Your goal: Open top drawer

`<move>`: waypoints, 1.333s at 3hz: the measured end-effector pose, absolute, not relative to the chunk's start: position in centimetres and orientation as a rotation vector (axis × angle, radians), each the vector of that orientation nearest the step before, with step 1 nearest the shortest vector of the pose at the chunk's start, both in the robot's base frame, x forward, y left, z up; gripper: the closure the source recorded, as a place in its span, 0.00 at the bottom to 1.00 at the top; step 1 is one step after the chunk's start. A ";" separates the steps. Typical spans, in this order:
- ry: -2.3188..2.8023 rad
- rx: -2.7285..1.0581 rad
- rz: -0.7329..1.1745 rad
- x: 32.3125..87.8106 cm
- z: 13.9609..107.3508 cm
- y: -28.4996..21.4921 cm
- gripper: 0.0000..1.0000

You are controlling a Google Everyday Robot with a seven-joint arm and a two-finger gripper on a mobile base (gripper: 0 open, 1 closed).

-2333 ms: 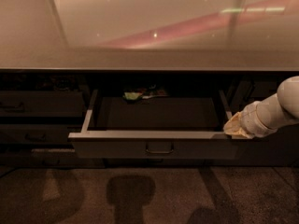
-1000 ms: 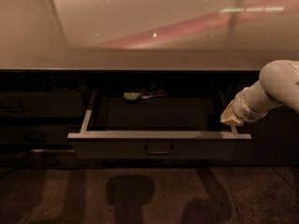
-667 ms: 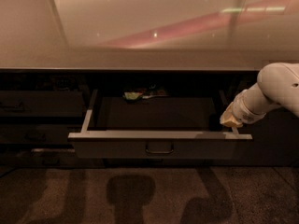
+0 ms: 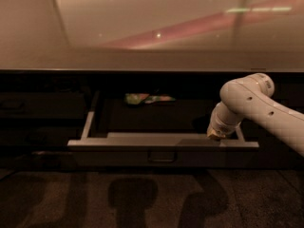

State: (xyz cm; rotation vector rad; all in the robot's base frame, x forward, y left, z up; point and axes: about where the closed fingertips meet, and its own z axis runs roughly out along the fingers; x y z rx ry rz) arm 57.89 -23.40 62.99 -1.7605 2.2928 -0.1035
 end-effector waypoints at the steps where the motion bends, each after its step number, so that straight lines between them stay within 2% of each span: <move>1: 2.293 -1.760 -0.103 57.9 63.0 -23.4 0.86; 4: 2.337 -1.634 -0.133 52.7 62.7 -25.1 0.17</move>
Offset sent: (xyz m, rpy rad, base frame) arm -0.0276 -0.0247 0.0044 0.0453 0.0160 -0.0518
